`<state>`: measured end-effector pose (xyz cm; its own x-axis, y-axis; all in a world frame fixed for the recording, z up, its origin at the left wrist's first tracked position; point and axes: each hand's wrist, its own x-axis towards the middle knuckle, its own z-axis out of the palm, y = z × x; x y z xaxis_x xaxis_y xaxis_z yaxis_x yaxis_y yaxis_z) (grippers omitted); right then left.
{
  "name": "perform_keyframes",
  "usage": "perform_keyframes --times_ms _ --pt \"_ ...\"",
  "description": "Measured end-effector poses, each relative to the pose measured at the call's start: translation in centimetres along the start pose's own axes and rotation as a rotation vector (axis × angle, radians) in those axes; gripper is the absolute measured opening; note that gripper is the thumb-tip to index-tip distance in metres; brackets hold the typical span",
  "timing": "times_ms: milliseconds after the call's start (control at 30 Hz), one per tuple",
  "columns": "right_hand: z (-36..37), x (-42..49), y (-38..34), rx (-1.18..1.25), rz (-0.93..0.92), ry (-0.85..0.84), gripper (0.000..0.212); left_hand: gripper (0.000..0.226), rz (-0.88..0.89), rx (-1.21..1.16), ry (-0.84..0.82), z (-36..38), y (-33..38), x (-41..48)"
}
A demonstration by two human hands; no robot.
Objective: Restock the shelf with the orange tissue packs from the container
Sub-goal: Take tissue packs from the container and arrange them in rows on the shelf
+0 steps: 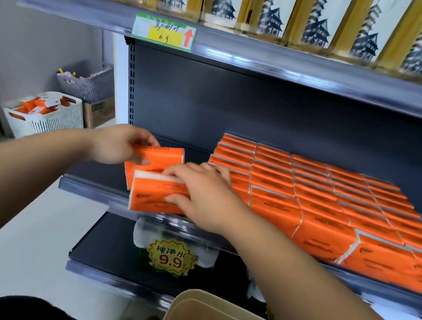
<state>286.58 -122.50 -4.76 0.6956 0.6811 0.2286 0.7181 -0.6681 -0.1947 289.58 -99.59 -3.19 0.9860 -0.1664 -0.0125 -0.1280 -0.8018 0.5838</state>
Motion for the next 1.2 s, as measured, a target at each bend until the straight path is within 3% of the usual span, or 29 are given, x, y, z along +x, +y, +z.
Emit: perform_keyframes --times_ms 167,567,667,800,867,1033,1200 --pt "1.5 4.8 0.6 -0.076 -0.006 0.001 0.034 0.026 -0.064 0.056 -0.012 0.1 -2.8 3.1" --pt "5.0 9.6 3.1 -0.171 0.07 -0.106 0.031 0.034 -0.126 -0.154 -0.019 2.9 -6.9 8.4" --pt "5.7 10.2 3.5 -0.218 0.079 -0.12 0.029 0.046 -0.138 -0.392 -0.026 4.3 -7.8 8.9" --pt "6.5 10.8 4.0 -0.29 0.079 -0.086 0.036 0.056 -0.162 -0.946 -0.005 5.2 -9.8 8.9" --pt "6.8 11.1 4.3 -0.299 0.07 -0.053 0.038 0.069 -0.152 -1.028 -0.034 5.4 -10.5 8.6" --pt "7.1 11.9 5.0 -0.313 0.074 -0.084 0.041 0.094 -0.154 -0.939 -0.137 6.6 -11.8 9.2" --pt "6.8 12.5 5.6 -0.292 0.109 -0.137 0.049 0.109 -0.084 -0.529 -0.103 6.8 -9.7 8.7"
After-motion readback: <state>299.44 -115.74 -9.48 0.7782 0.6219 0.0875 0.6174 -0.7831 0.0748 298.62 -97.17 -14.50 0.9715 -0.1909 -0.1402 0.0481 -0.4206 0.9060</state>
